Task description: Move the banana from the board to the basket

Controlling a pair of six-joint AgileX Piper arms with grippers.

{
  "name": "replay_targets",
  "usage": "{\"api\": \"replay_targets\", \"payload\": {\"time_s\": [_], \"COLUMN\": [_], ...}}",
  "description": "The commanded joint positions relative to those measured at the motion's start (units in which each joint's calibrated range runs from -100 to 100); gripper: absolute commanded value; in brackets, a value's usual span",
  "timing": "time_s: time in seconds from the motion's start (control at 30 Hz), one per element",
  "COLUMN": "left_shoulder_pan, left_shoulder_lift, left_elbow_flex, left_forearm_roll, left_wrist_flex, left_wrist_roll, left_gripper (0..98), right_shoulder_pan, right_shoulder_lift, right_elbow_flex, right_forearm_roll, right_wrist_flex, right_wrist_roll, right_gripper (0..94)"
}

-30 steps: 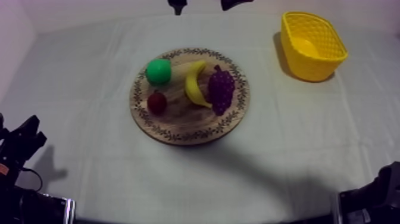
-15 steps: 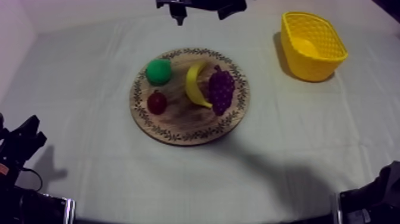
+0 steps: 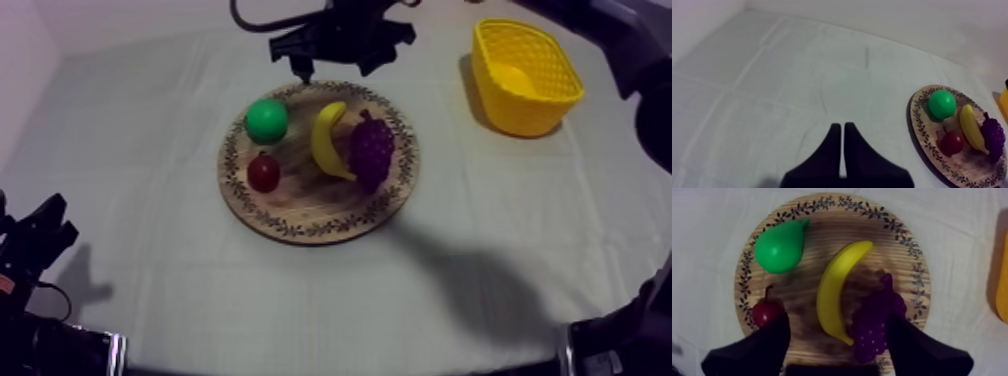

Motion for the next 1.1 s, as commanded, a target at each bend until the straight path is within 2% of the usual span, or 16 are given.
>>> {"api": "replay_targets", "payload": {"time_s": [0.0,0.43,1.07], "left_shoulder_pan": [0.02,0.02,0.02], "left_shoulder_lift": [0.0,0.0,0.0], "left_elbow_flex": [0.01,0.01,0.01], "left_forearm_roll": [0.0,0.0,0.0], "left_wrist_flex": [-0.01,-0.01,-0.01], "left_wrist_roll": [0.0,0.01,0.0], "left_gripper": [0.0,0.0,0.0], "right_shoulder_pan": [0.09,0.63,1.89], "right_shoulder_lift": [1.54,9.66,19.92], "right_elbow_flex": [0.23,0.95,-4.48], "right_forearm_roll": [-0.53,-2.49,-4.06], "right_wrist_flex": [-1.52,-7.77,-13.51], "right_wrist_roll": [-0.09,-0.05,2.54], "right_gripper": [54.6,54.5,53.0]}}
